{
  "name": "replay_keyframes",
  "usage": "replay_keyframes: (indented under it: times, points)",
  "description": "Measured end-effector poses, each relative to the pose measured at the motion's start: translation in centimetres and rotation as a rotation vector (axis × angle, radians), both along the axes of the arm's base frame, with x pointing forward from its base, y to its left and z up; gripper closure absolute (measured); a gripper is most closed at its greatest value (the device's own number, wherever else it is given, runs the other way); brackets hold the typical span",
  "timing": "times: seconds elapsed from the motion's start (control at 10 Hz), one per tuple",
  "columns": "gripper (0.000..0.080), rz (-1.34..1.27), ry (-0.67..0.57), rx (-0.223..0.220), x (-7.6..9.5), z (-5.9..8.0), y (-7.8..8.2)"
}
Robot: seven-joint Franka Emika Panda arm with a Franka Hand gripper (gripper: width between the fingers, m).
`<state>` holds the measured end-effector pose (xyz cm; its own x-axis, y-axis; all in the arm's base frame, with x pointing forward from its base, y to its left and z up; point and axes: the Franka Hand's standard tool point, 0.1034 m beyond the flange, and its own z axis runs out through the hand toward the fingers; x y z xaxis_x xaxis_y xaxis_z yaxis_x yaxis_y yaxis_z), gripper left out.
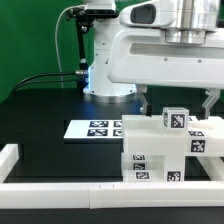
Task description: Assemble chair
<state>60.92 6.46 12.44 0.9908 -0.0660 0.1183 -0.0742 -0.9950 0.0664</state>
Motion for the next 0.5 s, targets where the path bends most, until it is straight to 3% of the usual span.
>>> replay_keyframes:
  times: [0.2, 0.3, 0.4, 0.5]
  points:
    - [0.0417, -0.055, -0.004, 0.007, 0.00, -0.03, -0.03]
    - [0.0417, -0.121, -0.008, 0.014, -0.01, -0.06, -0.03]
    - [0.0519, -0.201, -0.014, 0.024, -0.01, -0.06, -0.01]
    - [0.0518, -0.279, -0.020, 0.033, -0.01, -0.06, -0.01]
